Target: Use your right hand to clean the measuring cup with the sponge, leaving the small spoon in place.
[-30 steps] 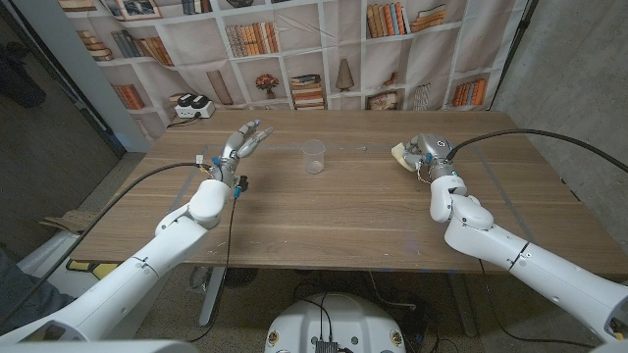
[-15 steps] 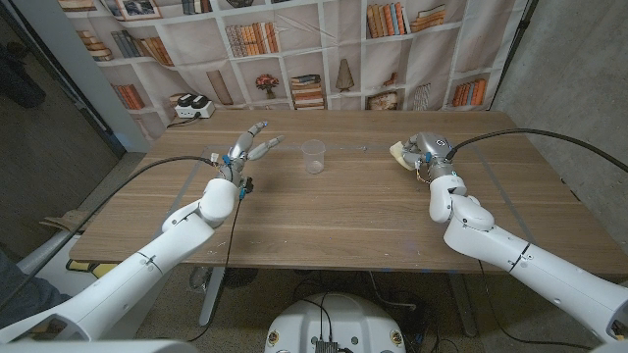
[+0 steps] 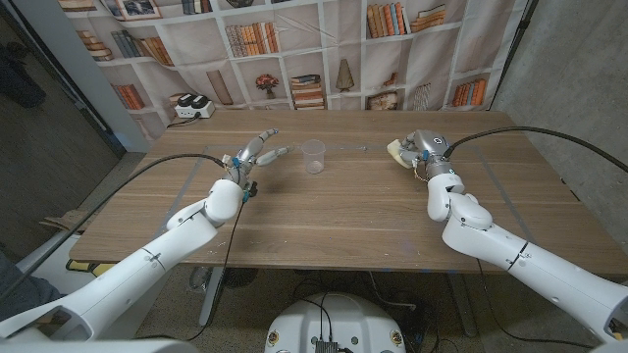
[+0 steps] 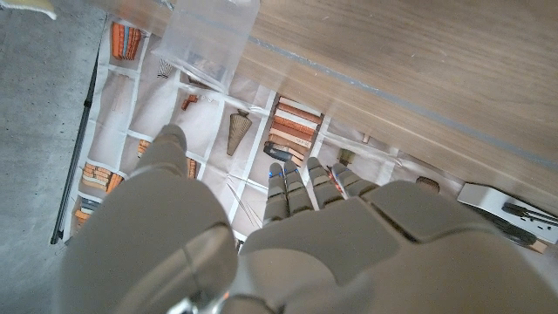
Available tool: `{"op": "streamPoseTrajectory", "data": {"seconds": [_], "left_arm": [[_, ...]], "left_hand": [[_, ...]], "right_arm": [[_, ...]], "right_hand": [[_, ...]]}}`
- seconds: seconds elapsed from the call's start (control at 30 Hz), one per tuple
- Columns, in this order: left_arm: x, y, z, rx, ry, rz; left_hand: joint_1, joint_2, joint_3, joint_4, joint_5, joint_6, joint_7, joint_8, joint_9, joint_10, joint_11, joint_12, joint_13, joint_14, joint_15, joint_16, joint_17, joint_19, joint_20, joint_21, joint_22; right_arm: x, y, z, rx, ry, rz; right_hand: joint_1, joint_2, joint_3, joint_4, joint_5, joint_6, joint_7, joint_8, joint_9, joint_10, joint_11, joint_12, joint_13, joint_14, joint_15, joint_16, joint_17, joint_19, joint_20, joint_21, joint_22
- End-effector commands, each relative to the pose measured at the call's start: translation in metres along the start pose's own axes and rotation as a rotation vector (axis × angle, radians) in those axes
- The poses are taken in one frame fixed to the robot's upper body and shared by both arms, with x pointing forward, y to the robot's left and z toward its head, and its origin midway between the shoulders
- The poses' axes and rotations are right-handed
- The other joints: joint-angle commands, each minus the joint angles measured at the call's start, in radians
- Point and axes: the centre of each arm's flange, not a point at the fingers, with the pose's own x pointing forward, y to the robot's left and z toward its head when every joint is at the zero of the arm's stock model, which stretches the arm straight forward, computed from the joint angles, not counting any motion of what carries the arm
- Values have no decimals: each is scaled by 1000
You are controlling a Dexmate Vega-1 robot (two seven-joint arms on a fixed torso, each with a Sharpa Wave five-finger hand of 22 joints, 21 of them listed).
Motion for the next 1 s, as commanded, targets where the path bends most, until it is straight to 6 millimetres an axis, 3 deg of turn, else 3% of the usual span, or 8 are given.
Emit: {"op": "streamPoseTrajectory", "data": {"seconds": [0.03,0.37,0.73,1.0], "left_arm": [[14,-17,-11,71,-15,-79],[26,-31,0,191,-73,-94],[28,-43,-3,236,-93,-70],[32,-53,-3,273,-108,-73]], "left_hand": [[-5,0,-5,-3,7,12,-4,2,5,6,-7,2,2,1,-12,-2,2,-9,-1,-1,3],[-2,-4,-8,-5,11,15,-12,1,5,12,-17,3,2,4,-19,0,2,-9,-2,0,3],[2,-6,-11,-7,16,17,-18,0,6,13,-18,2,2,4,-22,0,2,-6,-3,2,3],[10,-6,-12,-10,23,34,-29,5,6,23,-33,4,3,9,-26,2,2,-3,-2,4,3]], "right_arm": [[2,0,5,0,-7,7],[0,0,3,5,1,5],[0,2,3,7,6,10],[3,2,4,5,-2,15]], "right_hand": [[4,8,8,1,3,29,-20,4,3,1,-2,6,6,12,-71,-1,3,2,2,1,3],[4,7,9,1,2,30,-20,5,2,-1,-2,6,10,11,-71,-3,3,2,2,0,4],[4,6,10,1,2,30,-20,5,0,-2,-2,6,16,13,-70,-2,3,8,3,2,4],[4,7,11,1,1,30,-20,6,-1,-2,-2,7,19,13,-70,-2,3,8,4,2,4]]}}
